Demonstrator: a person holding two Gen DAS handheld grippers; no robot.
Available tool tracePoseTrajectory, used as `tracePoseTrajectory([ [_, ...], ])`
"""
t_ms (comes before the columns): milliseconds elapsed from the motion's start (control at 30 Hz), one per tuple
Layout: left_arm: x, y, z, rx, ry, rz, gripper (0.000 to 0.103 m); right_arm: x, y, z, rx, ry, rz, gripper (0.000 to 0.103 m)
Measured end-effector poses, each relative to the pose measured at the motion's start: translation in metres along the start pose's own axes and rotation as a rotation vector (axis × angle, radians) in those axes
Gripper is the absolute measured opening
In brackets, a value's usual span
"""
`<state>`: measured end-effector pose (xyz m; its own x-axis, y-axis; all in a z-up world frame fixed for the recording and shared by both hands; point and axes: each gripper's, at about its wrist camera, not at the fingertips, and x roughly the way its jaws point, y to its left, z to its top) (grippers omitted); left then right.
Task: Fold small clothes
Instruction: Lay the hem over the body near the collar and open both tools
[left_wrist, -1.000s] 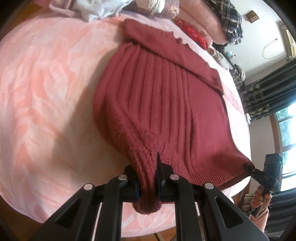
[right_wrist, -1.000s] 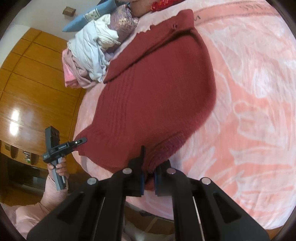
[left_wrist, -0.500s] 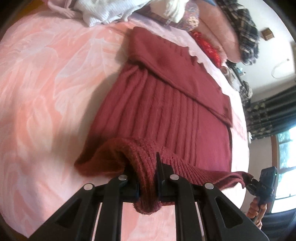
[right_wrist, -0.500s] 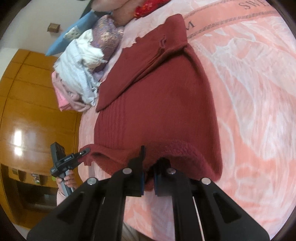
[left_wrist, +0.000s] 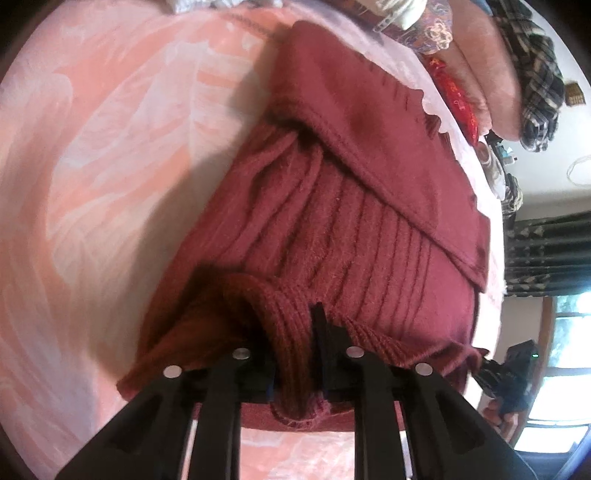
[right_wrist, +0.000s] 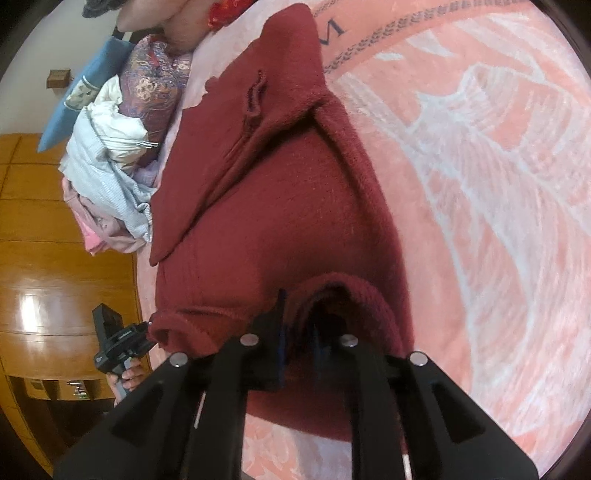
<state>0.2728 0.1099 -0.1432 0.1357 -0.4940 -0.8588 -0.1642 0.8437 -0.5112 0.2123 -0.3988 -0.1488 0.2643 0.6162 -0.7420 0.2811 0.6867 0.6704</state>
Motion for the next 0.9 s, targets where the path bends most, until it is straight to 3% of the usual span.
tracePoseTrajectory([
  [67, -0.007, -0.001, 0.001, 0.003, 0.022, -0.024, 0.027, -0.005, 0.002, 0.0, -0.01, -0.009, -0.002, 0.024],
  [100, -0.011, -0.002, 0.0, 0.011, 0.024, -0.029, 0.037, -0.008, 0.004, 0.001, -0.018, -0.017, -0.006, 0.032],
  [133, -0.02, -0.003, -0.001, 0.025, 0.016, -0.035, 0.047, -0.014, 0.005, 0.0, -0.03, -0.031, -0.019, 0.045],
  [167, -0.028, -0.004, -0.003, 0.032, 0.001, -0.041, 0.057, -0.023, 0.008, -0.001, -0.052, -0.057, -0.047, 0.047],
  [300, -0.065, -0.002, -0.01, 0.053, -0.072, -0.054, 0.069, -0.052, 0.02, -0.007, -0.157, -0.106, -0.103, 0.046],
  [400, -0.084, -0.006, -0.01, 0.113, -0.144, 0.006, 0.071, -0.064, 0.031, -0.012, -0.243, -0.117, -0.122, 0.048],
  [567, -0.079, -0.032, -0.002, 0.261, -0.228, 0.162, 0.075, -0.058, 0.045, -0.011, -0.334, -0.108, -0.159, 0.063],
  [667, -0.058, -0.049, 0.001, 0.362, -0.223, 0.233, 0.076, -0.04, 0.053, -0.006, -0.372, -0.069, -0.173, 0.068],
  [900, -0.02, -0.063, 0.005, 0.465, -0.193, 0.29, 0.076, -0.005, 0.059, 0.008, -0.474, -0.036, -0.3, 0.084],
])
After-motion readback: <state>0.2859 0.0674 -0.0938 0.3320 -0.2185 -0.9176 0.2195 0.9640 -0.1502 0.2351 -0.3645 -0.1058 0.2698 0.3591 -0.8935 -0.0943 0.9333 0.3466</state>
